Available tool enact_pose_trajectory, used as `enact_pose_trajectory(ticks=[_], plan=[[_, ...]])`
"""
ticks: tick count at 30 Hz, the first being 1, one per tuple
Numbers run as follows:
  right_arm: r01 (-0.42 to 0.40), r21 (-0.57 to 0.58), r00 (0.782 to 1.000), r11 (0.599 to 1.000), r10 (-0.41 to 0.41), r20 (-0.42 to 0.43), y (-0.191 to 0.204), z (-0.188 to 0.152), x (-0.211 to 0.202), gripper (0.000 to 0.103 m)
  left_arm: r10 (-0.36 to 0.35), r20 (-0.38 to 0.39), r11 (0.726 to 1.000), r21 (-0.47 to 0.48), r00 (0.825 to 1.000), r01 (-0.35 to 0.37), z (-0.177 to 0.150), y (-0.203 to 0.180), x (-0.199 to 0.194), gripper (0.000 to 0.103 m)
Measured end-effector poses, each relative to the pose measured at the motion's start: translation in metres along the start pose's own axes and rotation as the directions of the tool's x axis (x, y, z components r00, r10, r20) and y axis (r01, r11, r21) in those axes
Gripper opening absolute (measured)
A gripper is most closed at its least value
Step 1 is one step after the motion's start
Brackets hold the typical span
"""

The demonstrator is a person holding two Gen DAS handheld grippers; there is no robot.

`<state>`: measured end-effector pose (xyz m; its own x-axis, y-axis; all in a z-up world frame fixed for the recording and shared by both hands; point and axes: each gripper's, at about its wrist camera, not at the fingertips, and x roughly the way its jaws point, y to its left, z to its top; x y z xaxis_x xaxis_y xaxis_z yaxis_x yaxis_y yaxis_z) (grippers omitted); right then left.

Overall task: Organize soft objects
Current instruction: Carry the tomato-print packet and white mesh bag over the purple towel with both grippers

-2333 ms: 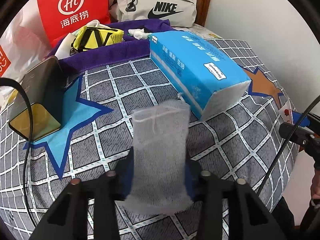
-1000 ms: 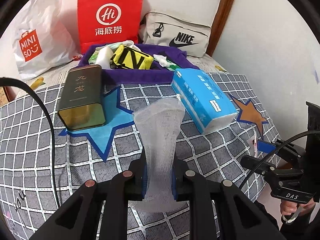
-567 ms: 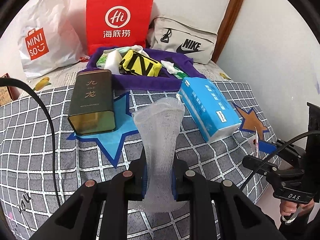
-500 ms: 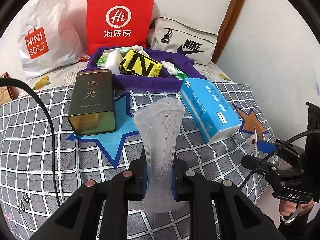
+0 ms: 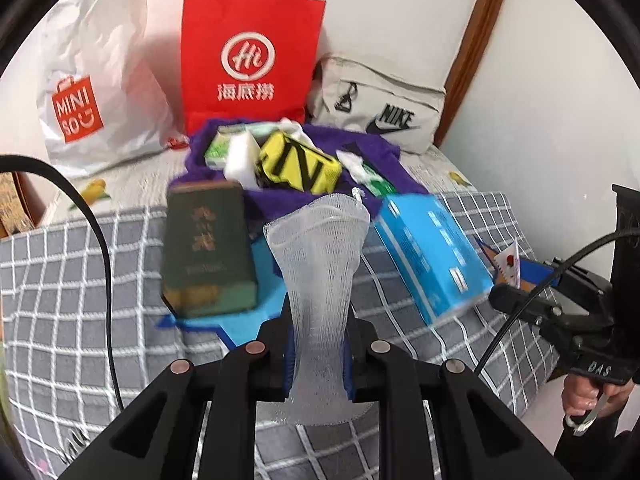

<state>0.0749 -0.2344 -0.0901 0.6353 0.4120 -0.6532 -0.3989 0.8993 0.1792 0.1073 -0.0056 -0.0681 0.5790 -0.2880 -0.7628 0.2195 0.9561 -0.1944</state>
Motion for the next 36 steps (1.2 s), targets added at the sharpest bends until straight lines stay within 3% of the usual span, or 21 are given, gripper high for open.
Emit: enact_pose_trajectory(ticks=[13,18,29,36], plan=[[0.100,0.024,0.991,0.995,-0.102,0.084,-0.058,0.100,0.028,0.055,0.040,0.044,0.999,0.004,0.998,-0.041,0.082,0.038,0.012,0.017],[0.113,0.035,0.991,0.993,-0.116,0.074,-0.077,0.131,0.053,0.055,0.033,0.046,0.999,-0.018,0.998,-0.032,0.113,0.049,0.026,0.017],[0.106,0.130,0.994,0.986,-0.108,0.004,-0.119,0.164,0.118,0.055,0.066,0.062,0.997,0.029,0.996,-0.067,0.168,0.056,0.055,0.017],[0.123,0.152,0.992,0.981,-0.115,-0.058,-0.136,0.164,0.150,0.055,-0.004,0.054,1.000,-0.018,0.999,0.005,0.175,0.064,0.087,0.017]])
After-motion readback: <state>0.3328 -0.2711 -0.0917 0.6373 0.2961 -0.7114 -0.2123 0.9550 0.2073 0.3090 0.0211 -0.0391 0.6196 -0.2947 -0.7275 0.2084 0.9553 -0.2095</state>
